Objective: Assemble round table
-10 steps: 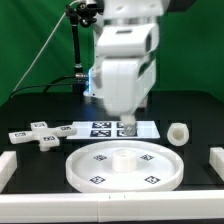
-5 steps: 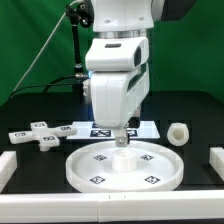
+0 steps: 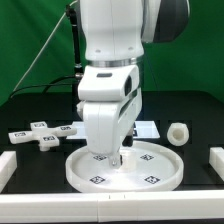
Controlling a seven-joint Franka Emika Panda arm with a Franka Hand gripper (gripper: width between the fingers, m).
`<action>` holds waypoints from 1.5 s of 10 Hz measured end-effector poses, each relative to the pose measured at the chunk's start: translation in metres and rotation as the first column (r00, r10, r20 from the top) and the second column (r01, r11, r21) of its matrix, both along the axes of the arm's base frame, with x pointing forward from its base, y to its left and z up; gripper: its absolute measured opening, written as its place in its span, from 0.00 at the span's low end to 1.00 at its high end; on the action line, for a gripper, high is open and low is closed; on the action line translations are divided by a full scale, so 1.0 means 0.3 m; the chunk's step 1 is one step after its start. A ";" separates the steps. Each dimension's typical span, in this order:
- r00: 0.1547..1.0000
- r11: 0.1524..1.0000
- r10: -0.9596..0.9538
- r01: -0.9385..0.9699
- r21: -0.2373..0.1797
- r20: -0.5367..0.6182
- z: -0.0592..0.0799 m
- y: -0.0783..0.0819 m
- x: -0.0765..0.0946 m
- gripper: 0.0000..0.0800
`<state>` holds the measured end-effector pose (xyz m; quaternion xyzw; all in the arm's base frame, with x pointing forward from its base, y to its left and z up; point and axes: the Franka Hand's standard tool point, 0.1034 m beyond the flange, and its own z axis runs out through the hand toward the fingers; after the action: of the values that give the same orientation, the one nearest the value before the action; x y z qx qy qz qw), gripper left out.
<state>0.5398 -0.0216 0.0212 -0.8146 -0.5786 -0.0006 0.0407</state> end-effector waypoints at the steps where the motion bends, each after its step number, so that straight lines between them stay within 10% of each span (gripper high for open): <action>1: 1.000 1.000 -0.002 0.002 0.003 -0.007 -0.024 0.000 0.003 0.81; 4: 1.000 1.000 -0.003 0.003 0.005 -0.010 -0.042 0.001 0.004 0.81; 7: 1.000 1.000 -0.003 0.003 0.005 -0.007 -0.039 0.001 0.006 0.51; 15: 1.000 0.999 0.028 -0.028 0.020 0.009 -0.040 0.067 0.024 0.52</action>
Offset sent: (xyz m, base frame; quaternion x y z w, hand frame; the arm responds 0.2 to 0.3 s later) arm -0.0007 0.0013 -0.0032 -0.0009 0.0055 0.0090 0.9999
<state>0.5471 -0.0016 0.0091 -0.8061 -0.5899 -0.0093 0.0465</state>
